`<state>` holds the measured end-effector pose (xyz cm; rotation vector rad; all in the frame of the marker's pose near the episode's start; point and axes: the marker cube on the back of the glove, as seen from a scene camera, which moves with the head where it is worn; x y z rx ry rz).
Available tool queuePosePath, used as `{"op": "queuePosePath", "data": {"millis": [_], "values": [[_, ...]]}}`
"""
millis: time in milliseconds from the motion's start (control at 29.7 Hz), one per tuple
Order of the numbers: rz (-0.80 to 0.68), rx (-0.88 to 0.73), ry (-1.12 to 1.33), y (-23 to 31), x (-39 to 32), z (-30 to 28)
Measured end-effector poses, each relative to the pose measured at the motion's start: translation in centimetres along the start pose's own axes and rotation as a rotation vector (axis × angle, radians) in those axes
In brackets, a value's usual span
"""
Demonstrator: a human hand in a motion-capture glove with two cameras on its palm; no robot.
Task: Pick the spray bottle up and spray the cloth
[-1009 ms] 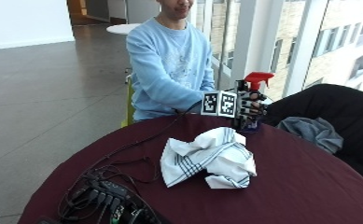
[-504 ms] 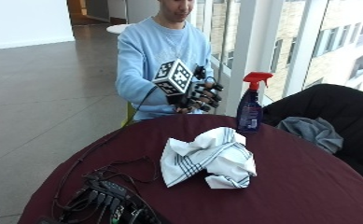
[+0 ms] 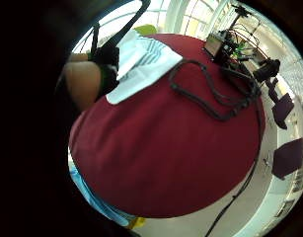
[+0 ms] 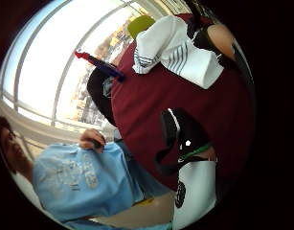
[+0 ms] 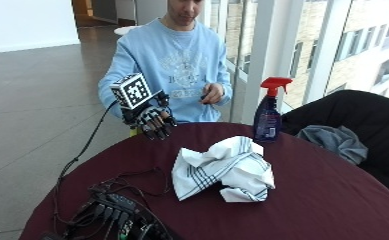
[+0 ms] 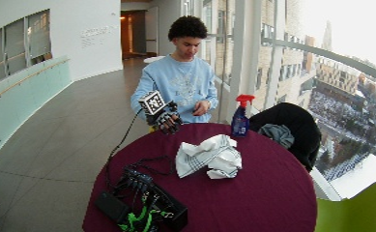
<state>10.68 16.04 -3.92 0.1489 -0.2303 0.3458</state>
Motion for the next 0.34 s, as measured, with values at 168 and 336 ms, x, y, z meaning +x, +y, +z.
{"op": "queuePosePath", "data": {"millis": [168,336], "values": [[-0.002,-0.007,0.027,0.4,1.22,-0.3],[-0.006,-0.006,0.045,0.84,0.93,-0.51]]}}
